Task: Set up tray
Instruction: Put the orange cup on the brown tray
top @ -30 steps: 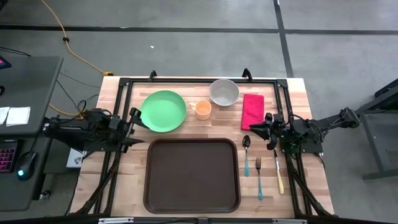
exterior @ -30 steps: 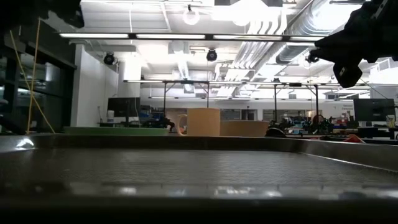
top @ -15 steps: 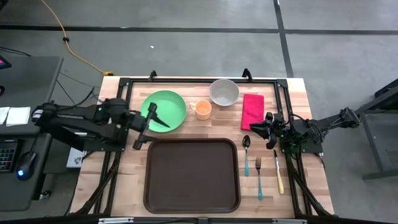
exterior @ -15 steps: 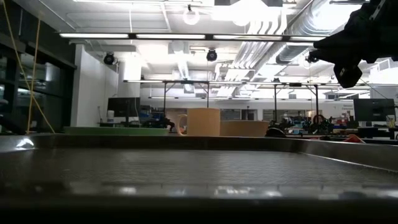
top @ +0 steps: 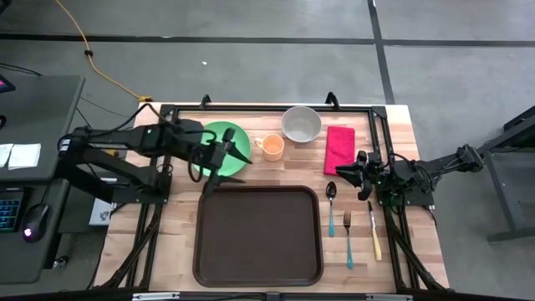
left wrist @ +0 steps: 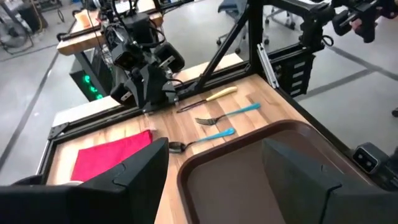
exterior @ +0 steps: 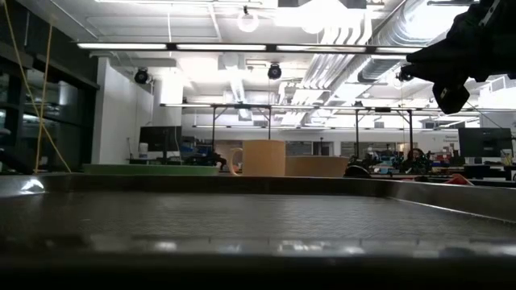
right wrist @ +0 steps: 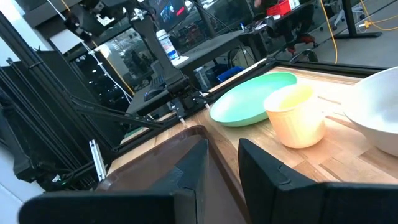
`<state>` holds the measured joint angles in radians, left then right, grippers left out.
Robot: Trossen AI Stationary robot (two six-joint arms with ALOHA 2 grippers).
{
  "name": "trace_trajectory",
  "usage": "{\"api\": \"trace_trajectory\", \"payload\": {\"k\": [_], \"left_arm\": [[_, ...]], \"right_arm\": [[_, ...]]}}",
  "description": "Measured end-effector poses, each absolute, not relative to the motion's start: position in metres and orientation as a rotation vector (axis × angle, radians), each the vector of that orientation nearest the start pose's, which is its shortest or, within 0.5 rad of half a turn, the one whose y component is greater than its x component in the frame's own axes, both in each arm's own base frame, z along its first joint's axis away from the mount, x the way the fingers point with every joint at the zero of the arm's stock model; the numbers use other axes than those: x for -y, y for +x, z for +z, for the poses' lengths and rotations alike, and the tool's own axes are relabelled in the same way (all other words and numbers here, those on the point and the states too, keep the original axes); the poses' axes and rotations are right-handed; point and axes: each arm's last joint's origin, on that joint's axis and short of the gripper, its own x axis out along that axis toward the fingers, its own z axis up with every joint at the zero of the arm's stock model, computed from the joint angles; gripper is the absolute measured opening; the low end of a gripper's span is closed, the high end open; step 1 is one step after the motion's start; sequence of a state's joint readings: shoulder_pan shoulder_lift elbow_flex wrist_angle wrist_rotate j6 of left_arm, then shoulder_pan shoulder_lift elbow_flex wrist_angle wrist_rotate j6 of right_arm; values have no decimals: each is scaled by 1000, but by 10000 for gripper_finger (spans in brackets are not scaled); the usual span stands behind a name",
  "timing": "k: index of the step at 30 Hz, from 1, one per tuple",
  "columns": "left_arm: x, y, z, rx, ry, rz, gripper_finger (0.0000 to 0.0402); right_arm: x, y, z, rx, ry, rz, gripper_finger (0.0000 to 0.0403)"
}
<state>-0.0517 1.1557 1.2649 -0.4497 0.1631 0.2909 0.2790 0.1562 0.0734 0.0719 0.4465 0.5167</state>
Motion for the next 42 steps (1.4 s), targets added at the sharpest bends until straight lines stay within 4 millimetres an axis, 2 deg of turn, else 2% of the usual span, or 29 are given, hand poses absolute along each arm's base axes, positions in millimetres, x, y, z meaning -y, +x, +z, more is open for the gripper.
{"api": "trace_trajectory", "payload": {"k": [7,14,20,27,42], "left_arm": [[13,258,413,-301,330,-97,287],[13,262,412,-310,413,-101,287],[13,261,411,-321,383,-89,287],[9,259,406,-394,325,6,287],[-39,273,386,-508,104,83,287]], "right_arm": [[-16,102,183,31,511,-166,67],[-16,102,182,27,509,-168,67],[-16,102,182,27,509,-168,67],[-16,102,182,27,509,-168,67],[-16,102,182,26,509,-168,67]]}}
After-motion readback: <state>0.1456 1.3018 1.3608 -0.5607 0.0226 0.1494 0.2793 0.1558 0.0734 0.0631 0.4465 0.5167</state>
